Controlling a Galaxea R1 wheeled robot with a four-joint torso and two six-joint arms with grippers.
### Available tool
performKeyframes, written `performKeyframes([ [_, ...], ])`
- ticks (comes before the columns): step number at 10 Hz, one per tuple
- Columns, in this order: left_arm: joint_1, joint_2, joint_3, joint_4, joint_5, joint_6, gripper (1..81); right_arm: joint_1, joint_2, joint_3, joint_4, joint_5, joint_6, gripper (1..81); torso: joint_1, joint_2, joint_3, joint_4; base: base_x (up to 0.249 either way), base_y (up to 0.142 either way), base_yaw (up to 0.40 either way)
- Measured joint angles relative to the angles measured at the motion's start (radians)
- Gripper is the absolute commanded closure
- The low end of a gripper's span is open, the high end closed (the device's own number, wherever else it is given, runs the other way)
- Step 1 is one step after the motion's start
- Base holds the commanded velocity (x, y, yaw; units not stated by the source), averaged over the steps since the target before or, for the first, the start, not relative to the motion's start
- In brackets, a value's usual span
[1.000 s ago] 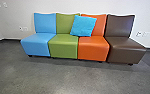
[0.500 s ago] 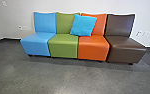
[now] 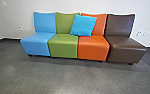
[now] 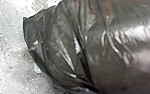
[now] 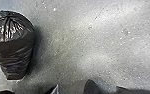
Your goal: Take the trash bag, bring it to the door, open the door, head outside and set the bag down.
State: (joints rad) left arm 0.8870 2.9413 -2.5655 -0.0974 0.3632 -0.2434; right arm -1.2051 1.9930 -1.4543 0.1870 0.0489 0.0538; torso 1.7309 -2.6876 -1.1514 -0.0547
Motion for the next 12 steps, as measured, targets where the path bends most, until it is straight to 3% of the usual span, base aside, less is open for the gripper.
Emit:
performKeyframes([
  [6, 0.014, 0.004, -0.029, 0.007, -0.014, 0.003, 81.1, 0.0, 0.01, -0.017, 0.0, 0.0, 0.0, 1.0, -0.002, 0.003, 0.0, 0.0, 0.0, 0.0, 0.0],
  [9, 0.029, 0.003, -0.03, 0.047, -0.013, 0.007, 81.1, -0.003, 0.024, -0.034, 0.0, 0.0, 0.0, 1.0, -0.051, 0.082, 0.0, 0.0, 0.0, 0.0, 0.0],
  [12, 0.031, 0.002, -0.028, 0.051, 0.007, 0.007, 81.1, -0.006, 0.057, -0.068, 0.0, 0.003, 0.0, 1.0, -0.11, 0.179, 0.002, 0.0, 0.0, 0.0, 0.0],
])
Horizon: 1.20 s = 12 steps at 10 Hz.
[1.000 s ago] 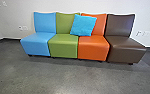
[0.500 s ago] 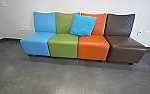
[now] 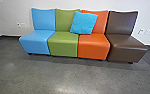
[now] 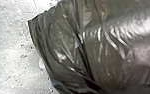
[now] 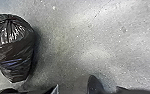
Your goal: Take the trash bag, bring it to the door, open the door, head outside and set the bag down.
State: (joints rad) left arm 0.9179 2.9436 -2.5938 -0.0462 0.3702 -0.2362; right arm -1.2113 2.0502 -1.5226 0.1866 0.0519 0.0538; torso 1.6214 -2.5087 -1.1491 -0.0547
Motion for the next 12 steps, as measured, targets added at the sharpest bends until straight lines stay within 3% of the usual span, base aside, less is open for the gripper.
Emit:
performKeyframes([
  [2, 0.01, -0.003, 0.001, 0.002, 0.007, 0.0, 81.1, -0.016, 0.027, -0.026, 0.0, -0.001, 0.0, 1.0, -0.032, 0.05, 0.04, 0.0, 0.0, 0.0, 0.0],
  [9, 0.06, -0.027, 0.033, 0.004, 0.009, 0.0, 81.1, -0.06, 0.116, -0.113, 0.0, -0.004, 0.0, 1.0, -0.182, 0.281, 0.279, 0.0, 0.0, 0.0, 0.0],
  [12, 0.097, -0.041, 0.033, 0.006, 0.007, 0.021, 81.1, -0.08, 0.148, -0.162, 0.0, -0.008, 0.0, 1.0, -0.25, 0.384, 0.377, 0.0, 0.0, 0.0, 0.0],
])
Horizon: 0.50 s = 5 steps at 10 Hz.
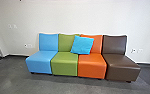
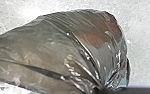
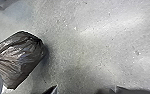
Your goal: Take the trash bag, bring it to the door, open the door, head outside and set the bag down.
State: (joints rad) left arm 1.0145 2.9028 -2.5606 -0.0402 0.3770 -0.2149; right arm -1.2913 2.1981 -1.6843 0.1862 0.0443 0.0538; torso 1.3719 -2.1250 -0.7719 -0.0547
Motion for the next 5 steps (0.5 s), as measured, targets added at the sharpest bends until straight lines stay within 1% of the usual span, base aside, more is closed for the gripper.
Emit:
performKeyframes([
  [3, 0.046, -0.016, -0.002, 0.002, -0.001, 0.012, 81.1, -0.026, 0.068, -0.062, 0.0, -0.003, 0.0, 1.0, -0.067, 0.102, 0.085, 0.0, 0.0, 0.0, 0.0],
  [4, 0.056, -0.016, -0.002, 0.003, -0.007, 0.027, 81.1, -0.036, 0.079, -0.074, 0.0, -0.004, -0.001, 1.0, -0.084, 0.128, 0.096, 0.0, 0.0, 0.0, 0.0],
  [5, 0.067, -0.017, -0.004, 0.003, -0.016, 0.029, 81.1, -0.046, 0.095, -0.095, 0.0, -0.005, -0.001, 1.0, -0.101, 0.154, 0.104, 0.0, 0.0, 0.0, 0.0],
])
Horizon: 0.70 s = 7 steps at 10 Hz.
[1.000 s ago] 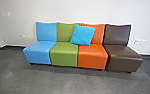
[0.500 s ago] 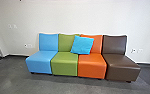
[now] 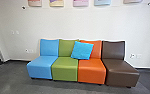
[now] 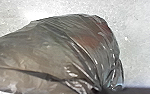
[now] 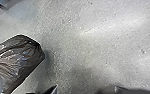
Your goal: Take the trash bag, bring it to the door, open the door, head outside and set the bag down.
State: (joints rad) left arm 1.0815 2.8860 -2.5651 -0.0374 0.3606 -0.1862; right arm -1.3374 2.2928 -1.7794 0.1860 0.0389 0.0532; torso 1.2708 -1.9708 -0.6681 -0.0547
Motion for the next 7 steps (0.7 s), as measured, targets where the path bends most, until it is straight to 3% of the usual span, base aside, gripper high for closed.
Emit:
performKeyframes([
  [4, 0.088, -0.018, -0.003, 0.0, -0.058, 0.052, 81.1, -0.029, 0.091, -0.117, -0.001, 0.004, -0.001, 1.0, -0.087, 0.134, 0.004, 0.0, 0.0, 0.0, 0.0],
  [7, 0.125, -0.019, -0.002, 0.0, -0.095, 0.067, 81.1, -0.055, 0.137, -0.155, -0.002, 0.016, -0.002, 1.0, -0.15, 0.232, 0.006, 0.0, 0.0, 0.0, 0.0],
])
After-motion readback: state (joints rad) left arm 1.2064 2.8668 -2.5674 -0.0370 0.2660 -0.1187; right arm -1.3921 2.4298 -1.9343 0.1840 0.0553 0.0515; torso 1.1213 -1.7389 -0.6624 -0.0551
